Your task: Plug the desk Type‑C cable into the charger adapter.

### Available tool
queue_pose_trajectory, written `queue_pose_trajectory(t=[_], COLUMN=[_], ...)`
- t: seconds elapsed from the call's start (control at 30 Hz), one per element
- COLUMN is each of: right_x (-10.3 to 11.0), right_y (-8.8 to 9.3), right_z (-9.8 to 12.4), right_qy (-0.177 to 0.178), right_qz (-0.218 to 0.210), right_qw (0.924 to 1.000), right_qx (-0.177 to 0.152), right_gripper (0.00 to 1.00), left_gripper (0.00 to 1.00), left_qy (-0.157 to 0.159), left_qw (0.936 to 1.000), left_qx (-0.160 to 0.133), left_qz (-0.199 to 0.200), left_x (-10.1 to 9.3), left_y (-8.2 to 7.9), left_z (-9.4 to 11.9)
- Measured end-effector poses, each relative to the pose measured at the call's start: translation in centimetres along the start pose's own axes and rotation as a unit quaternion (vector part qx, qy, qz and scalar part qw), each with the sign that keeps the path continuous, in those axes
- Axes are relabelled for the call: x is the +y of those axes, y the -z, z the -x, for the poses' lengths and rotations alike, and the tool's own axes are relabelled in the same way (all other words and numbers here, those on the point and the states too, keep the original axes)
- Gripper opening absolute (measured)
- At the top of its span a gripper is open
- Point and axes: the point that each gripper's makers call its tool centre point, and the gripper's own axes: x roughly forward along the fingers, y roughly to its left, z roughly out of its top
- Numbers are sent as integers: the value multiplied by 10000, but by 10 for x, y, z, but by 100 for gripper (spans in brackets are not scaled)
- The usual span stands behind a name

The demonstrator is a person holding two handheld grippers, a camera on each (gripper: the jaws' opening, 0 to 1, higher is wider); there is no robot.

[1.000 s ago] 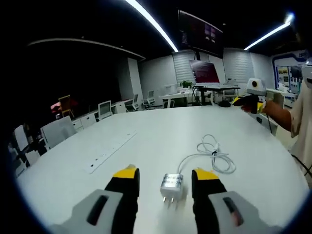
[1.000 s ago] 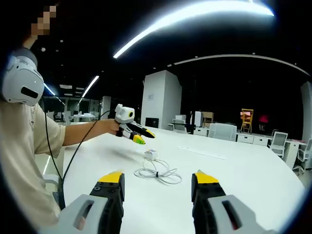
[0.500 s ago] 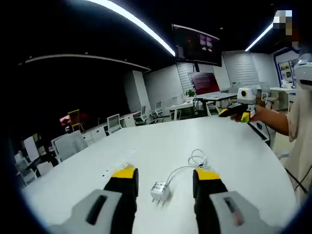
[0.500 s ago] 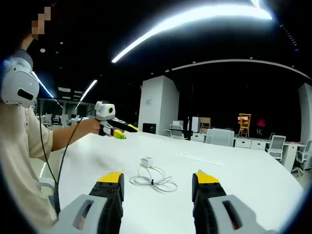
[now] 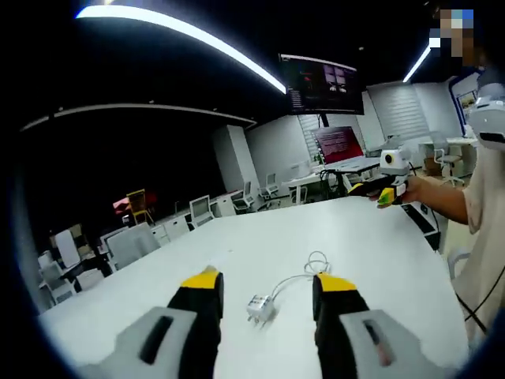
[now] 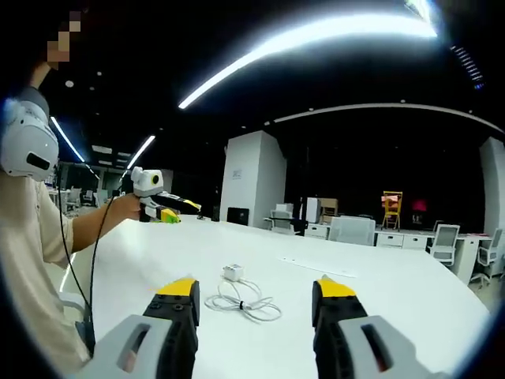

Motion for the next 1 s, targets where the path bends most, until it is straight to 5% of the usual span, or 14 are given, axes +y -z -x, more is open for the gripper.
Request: queue_pose_trajectory(t=[1.0], right_x=[-21], right_y=[-12], right_z=[1], right_qy=[411], right_qz=[-108], right_qw=[9990], right_qx=[-159], right_gripper=[66], left_gripper=[49], left_qy=[-1240], left_qw=[9920], left_qx=[-232], left_qz=[-7], left_x=[4], left_y=[-14], left_z=[81])
